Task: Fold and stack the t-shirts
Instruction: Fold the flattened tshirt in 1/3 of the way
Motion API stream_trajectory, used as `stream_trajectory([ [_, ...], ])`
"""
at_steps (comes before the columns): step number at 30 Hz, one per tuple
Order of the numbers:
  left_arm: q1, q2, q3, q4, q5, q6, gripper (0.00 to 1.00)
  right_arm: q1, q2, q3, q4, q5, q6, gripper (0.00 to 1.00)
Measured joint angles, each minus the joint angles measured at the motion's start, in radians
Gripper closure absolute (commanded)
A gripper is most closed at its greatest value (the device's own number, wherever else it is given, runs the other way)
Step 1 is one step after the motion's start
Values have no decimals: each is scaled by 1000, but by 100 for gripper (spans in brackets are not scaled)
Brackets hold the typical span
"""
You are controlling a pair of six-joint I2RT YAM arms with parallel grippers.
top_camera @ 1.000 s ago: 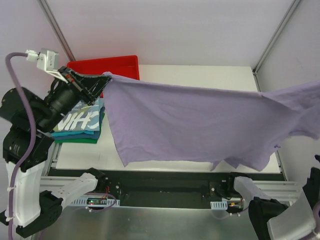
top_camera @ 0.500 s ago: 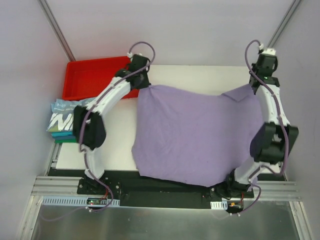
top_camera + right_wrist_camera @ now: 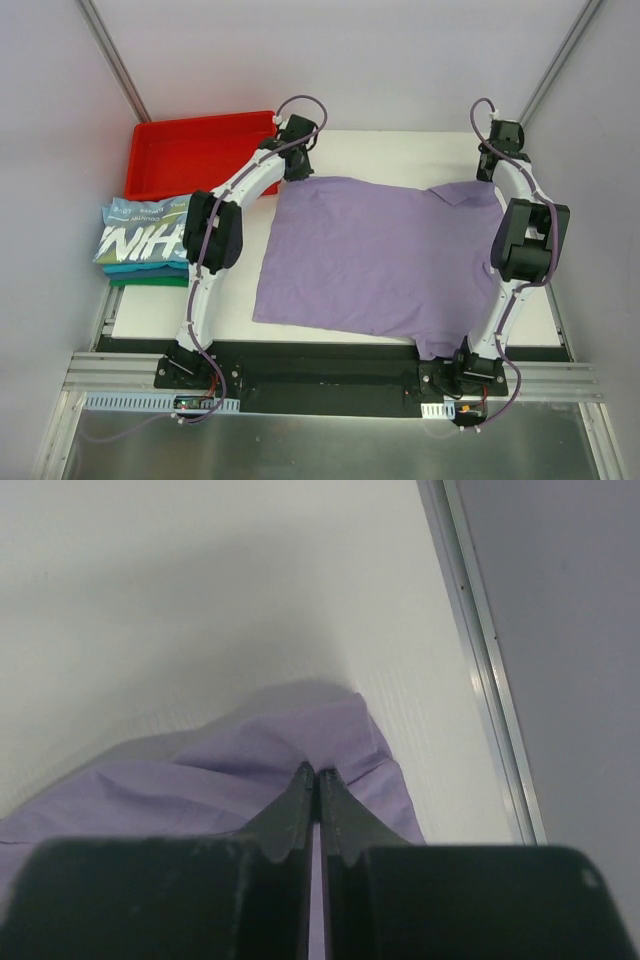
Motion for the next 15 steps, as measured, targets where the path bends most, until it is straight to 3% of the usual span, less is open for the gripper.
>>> stream_trajectory([
  [10, 0, -18, -48, 13, -22, 8, 100, -10, -24, 5, -102, -14, 39, 99],
  [15, 0, -53, -112, 11, -31, 13, 100, -27, -149, -62, -217, -55, 108, 99],
])
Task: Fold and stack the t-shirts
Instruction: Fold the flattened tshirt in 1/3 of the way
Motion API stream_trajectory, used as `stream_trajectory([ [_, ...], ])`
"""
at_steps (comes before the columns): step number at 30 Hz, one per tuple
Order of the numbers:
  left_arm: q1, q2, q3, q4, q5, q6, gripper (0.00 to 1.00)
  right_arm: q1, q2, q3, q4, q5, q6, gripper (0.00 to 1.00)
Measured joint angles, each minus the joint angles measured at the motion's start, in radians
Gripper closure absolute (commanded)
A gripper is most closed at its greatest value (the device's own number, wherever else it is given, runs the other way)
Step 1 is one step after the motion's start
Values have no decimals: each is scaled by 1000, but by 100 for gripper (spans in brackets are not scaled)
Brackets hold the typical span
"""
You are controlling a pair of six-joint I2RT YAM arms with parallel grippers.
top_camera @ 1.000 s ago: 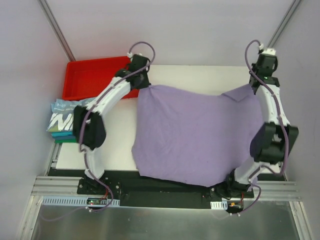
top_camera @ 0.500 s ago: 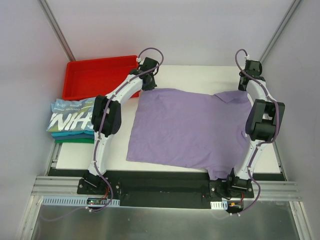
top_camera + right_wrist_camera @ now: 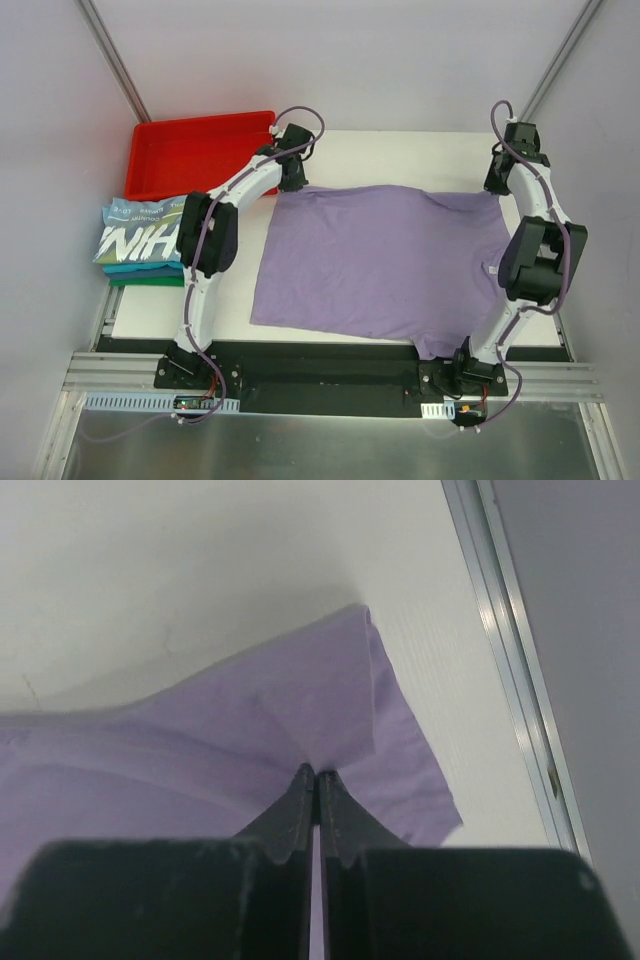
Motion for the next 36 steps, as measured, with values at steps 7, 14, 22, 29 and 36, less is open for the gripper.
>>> stream_trajectory([
  [7, 0, -111, -103, 3, -1, 16, 100, -5, -204, -107, -112, -21, 41, 99],
  [14, 0, -227, -219, 3, 21, 29, 100, -5, -312, -163, -265, -22, 66, 98],
  [22, 0, -293, -312, 1, 47, 35, 100, -5, -435, -232, -409, -20, 90, 97],
  [29, 0, -306, -360, 0, 56, 51, 100, -5, -489, -300, -473, 3, 104, 96],
  [36, 0, -307, -396, -28, 55, 52, 100, -5, -456, -378, -493, 32, 116, 96],
])
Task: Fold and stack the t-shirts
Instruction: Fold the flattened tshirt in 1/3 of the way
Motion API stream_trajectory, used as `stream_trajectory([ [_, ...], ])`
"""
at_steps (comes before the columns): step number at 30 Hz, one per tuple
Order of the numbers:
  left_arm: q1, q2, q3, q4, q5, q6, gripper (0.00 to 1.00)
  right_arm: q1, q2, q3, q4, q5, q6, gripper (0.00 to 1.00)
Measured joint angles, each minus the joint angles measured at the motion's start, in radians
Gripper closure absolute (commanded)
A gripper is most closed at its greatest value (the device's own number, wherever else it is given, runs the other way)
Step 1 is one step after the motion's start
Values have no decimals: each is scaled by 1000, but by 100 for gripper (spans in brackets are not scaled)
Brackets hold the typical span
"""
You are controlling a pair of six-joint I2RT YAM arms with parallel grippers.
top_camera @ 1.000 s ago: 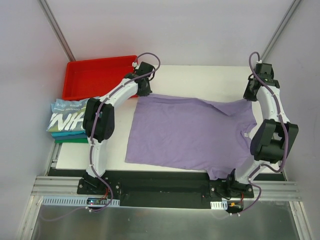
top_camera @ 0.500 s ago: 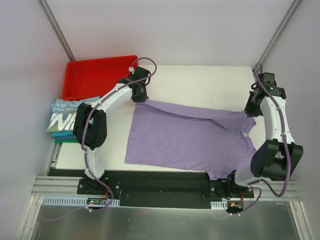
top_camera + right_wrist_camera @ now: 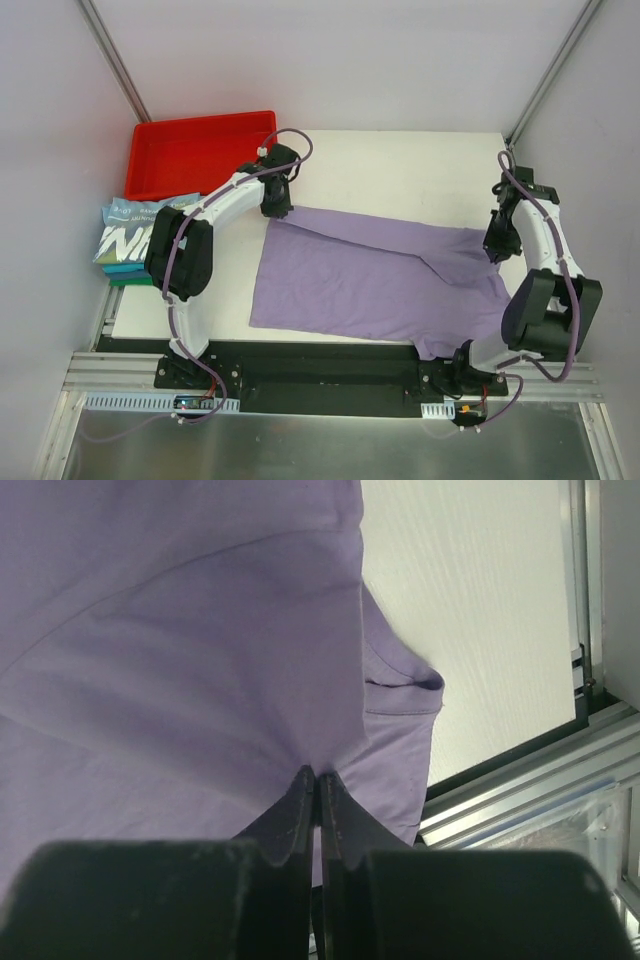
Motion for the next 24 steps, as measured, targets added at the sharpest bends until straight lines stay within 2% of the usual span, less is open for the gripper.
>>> stream_trajectory([
  [12, 0, 53, 2, -36, -11, -30, 89, -2, 303, 21, 48, 22, 13, 93],
  [14, 0, 68, 4, -47, -20, -32, 83, -2, 335, 42, 57, 22, 14, 93],
  [19, 0, 84, 26, -77, -45, -37, 54, -2, 369, 92, 86, 24, 13, 92],
  [20, 0, 84, 32, -84, -50, -37, 51, -2, 373, 104, 90, 22, 13, 92],
  [24, 0, 84, 56, -89, -57, -28, 18, -2, 404, 175, 106, 7, 21, 92],
])
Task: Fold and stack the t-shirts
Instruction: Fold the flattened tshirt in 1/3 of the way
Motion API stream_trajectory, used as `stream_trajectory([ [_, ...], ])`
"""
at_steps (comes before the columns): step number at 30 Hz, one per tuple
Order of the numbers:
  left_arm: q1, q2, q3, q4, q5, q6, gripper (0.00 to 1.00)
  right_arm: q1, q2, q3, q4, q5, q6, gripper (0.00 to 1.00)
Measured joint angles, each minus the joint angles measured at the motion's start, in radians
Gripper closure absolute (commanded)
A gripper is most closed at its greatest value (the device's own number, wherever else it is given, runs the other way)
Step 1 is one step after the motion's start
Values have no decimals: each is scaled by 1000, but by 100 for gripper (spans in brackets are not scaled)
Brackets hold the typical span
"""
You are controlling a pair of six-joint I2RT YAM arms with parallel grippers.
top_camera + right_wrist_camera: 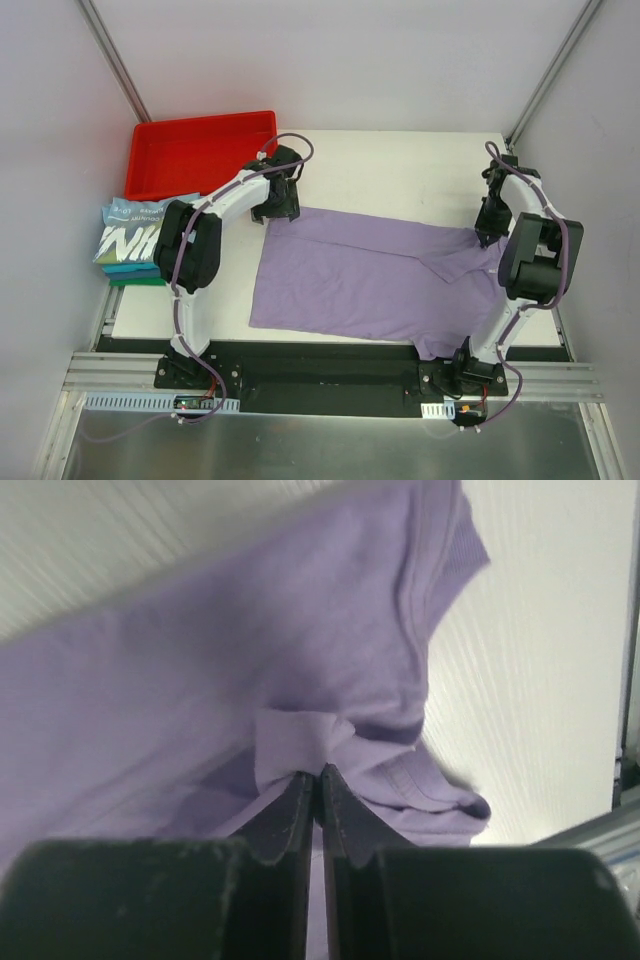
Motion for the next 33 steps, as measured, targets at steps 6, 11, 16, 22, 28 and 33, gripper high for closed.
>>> stream_trajectory([
  [6, -1, -30, 2, -3, 46, 18, 1, 0, 81, 100, 32, -15, 31, 52],
  [11, -27, -109, -1, -3, 78, 34, 1, 0, 108, 141, 55, -18, 28, 27],
  [16, -60, -217, -65, 5, 87, 33, 1, 16, -7, 33, 89, -7, 12, 24],
  [22, -63, -324, -219, 29, 87, 26, 1, 116, -401, -294, 121, -72, 16, 33],
  [28, -63, -390, -352, 44, 105, 2, 1, 134, -491, -487, 208, -221, 66, 50],
  [33, -63, -448, -411, 55, 108, -12, 1, 138, -397, -496, 272, -252, 79, 55],
])
